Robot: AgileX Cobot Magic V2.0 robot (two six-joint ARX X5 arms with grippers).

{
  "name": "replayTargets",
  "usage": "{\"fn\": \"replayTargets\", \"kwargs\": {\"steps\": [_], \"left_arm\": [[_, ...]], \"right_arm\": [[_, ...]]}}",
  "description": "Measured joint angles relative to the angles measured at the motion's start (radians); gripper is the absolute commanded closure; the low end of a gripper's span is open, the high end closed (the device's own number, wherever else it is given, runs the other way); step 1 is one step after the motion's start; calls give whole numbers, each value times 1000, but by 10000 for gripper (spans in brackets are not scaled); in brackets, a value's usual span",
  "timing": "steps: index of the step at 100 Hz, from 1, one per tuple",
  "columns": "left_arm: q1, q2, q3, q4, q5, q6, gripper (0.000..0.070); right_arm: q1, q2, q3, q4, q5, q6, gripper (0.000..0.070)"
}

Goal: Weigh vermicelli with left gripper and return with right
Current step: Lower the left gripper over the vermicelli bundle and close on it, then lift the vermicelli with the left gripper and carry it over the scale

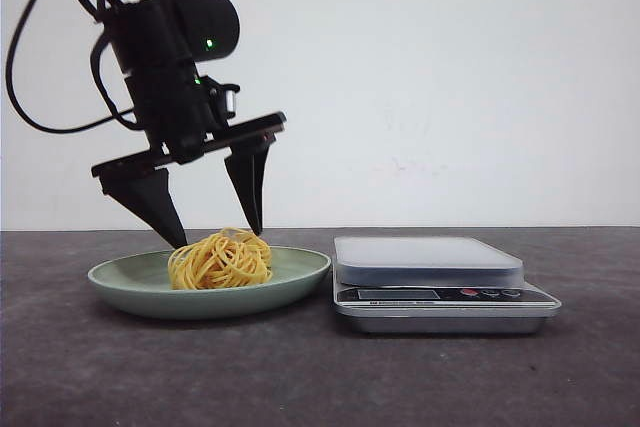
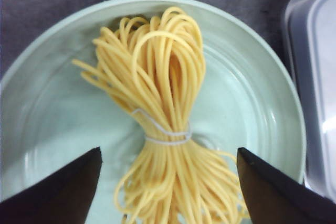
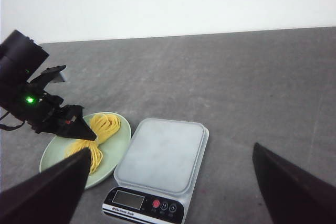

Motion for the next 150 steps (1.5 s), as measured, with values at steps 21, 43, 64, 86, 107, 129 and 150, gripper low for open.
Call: {"fn": "replayTargets", "kwargs": {"steps": [21,43,64,86,107,129,150], "left_arm": [[-9,19,0,29,-3,-7,237],[-9,31,0,40,-7,-13,307],[-9,39,0,36,-11,-15,424],[-9,39,0,35,-19,-12,671],[-9,39,1,33,-15,4,697],[-6,35,53,11,25,13,697],[-7,-72,146,-34,86,31,697]], "right_arm": [[0,0,0,-15,0,-8,76],[0,0,0,-18,0,-12,76],[0,0,0,-21,0,-12,77],[0,0,0,-23,0,-12,77],[0,0,0,-23,0,-12,78],[0,0,0,-24,1,-12,78],[0,0,0,-24,6,-13,78]]}}
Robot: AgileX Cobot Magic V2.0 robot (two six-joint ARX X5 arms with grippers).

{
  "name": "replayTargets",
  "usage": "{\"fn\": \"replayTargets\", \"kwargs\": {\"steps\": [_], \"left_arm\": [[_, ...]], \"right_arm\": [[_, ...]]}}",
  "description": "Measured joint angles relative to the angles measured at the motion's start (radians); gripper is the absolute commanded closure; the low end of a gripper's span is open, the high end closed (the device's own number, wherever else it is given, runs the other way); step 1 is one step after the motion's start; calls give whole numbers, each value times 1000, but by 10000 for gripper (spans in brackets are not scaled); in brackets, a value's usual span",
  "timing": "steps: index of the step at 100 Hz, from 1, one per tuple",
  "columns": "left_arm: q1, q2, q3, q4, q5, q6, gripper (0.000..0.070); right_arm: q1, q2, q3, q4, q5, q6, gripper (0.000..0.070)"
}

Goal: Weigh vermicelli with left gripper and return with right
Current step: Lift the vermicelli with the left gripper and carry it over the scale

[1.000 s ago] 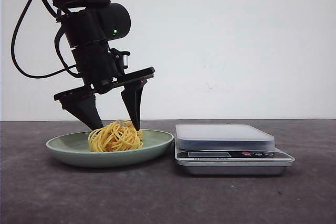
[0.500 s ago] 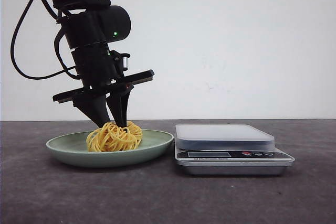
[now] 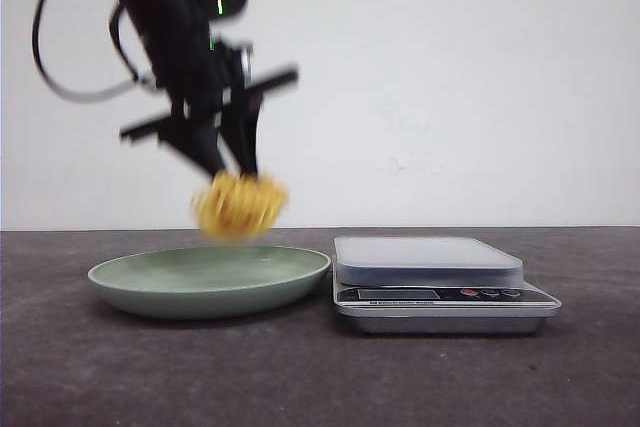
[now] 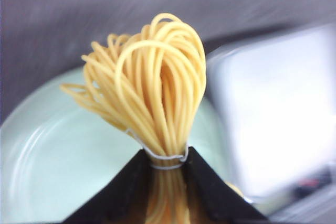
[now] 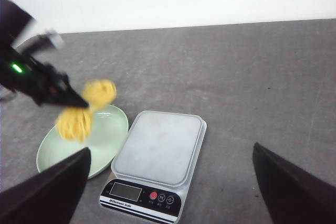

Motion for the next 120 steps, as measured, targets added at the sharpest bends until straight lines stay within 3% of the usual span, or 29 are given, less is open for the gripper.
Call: {"fn": "replayTargets", "kwargs": {"steps": [21,28,58,120], "left_arm": [[-13,-99,82,87,308,-79,696],[-33,-100,92,126,372,-115,696],[-103,-63,92,251,383,-233,696],[-158,204,92,277,348,-288,696]], "right_arm": [[0,0,0,0,0,0,78],[0,0,0,0,0,0,78],[0,0,0,3,0,0,78],[0,0,0,1,0,-8,78]]}}
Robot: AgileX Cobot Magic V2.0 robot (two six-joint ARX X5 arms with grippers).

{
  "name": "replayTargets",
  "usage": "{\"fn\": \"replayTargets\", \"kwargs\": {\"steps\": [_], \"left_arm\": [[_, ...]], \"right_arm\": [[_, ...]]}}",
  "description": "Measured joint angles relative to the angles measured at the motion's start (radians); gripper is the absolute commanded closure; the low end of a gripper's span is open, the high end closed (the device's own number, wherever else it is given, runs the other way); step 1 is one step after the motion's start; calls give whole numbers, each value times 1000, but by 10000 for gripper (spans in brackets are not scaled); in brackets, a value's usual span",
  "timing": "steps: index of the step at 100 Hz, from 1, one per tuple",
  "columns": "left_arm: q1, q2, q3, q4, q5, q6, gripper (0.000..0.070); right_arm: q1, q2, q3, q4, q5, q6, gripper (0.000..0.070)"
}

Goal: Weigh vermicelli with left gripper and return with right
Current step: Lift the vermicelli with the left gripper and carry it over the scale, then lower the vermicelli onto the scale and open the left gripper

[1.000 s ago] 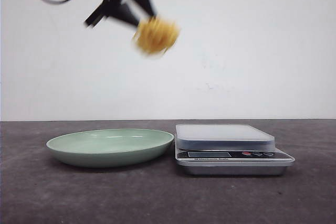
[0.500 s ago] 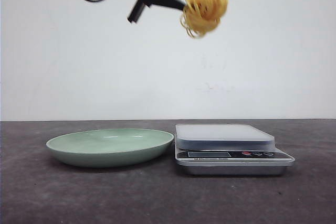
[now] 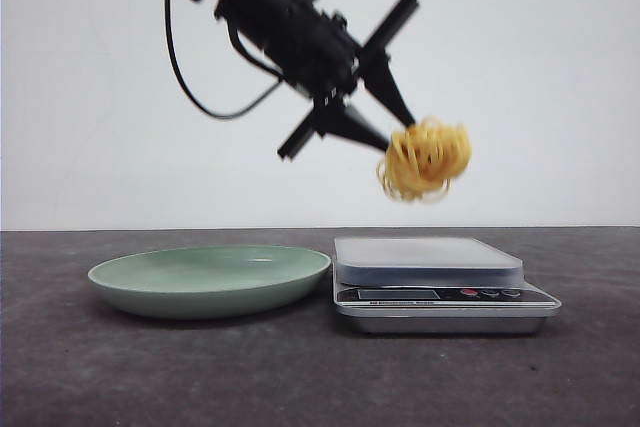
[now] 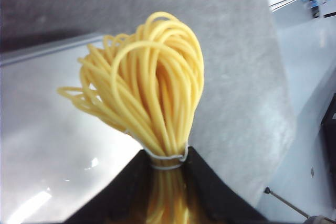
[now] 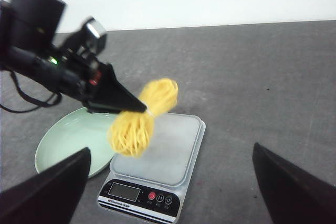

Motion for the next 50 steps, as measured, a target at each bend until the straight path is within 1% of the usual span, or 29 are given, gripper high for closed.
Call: {"fn": "replayTargets", "kwargs": {"steps": [24,29,36,41,46,50], "left_arm": [[0,50,0,-11,-18,0,691],[0,50,0,-5,-24,0,641],[0,50,0,-5,-39,0,527],[0,50,0,-5,-42,0,459],[0,50,0,-5,-42,1,430],[0,50,0,-4,-42,1,428]], "right_arm": [[0,0,0,0,0,-2,78],[0,0,0,0,0,-2,78],[0,0,0,0,0,-2,78],[0,0,0,0,0,-2,78],[0,0,0,0,0,-2,78],[0,0,0,0,0,-2,78]]}}
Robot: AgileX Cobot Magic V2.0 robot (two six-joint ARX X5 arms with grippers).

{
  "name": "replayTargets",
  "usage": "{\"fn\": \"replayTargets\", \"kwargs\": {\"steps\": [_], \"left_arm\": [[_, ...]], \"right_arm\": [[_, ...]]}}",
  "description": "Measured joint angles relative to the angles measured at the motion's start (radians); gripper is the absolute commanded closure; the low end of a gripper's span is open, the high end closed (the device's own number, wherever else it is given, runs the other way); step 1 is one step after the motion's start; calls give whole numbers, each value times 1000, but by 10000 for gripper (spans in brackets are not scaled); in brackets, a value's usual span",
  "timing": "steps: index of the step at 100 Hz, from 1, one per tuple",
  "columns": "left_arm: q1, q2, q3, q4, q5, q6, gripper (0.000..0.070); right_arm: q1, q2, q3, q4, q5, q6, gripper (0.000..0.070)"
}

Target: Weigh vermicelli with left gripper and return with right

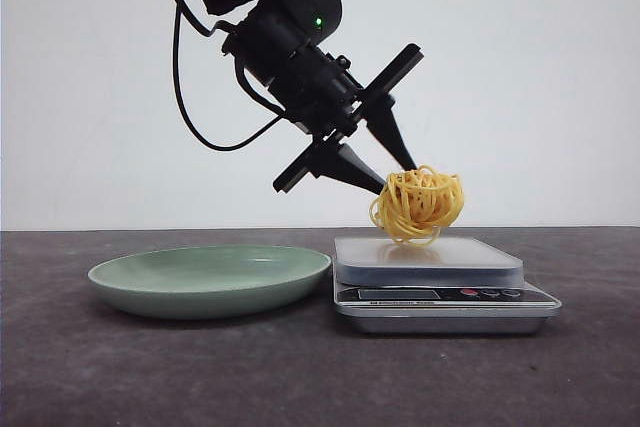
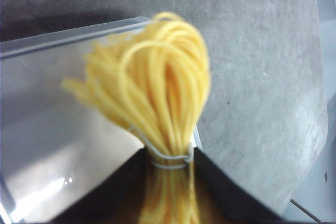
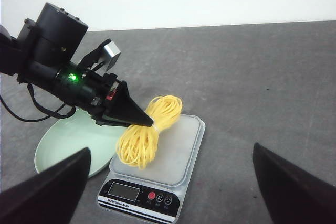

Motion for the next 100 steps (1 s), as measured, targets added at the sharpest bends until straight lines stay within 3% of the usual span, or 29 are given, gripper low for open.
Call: {"fn": "replayTargets", "kwargs": {"steps": [42,62,82,100], "left_arm": [[16,-17,0,-4,2,21,421],[72,-197,0,-16,-15,74,423],[96,-487,1,-69,-142,180,423],[96,-756,1,-192,-351,313,423]], "right_arm": [[0,0,0,-13,0,0,78],[0,0,0,-17,0,0,78],[0,0,0,-23,0,0,78],[0,0,0,-24,0,0,78]]}}
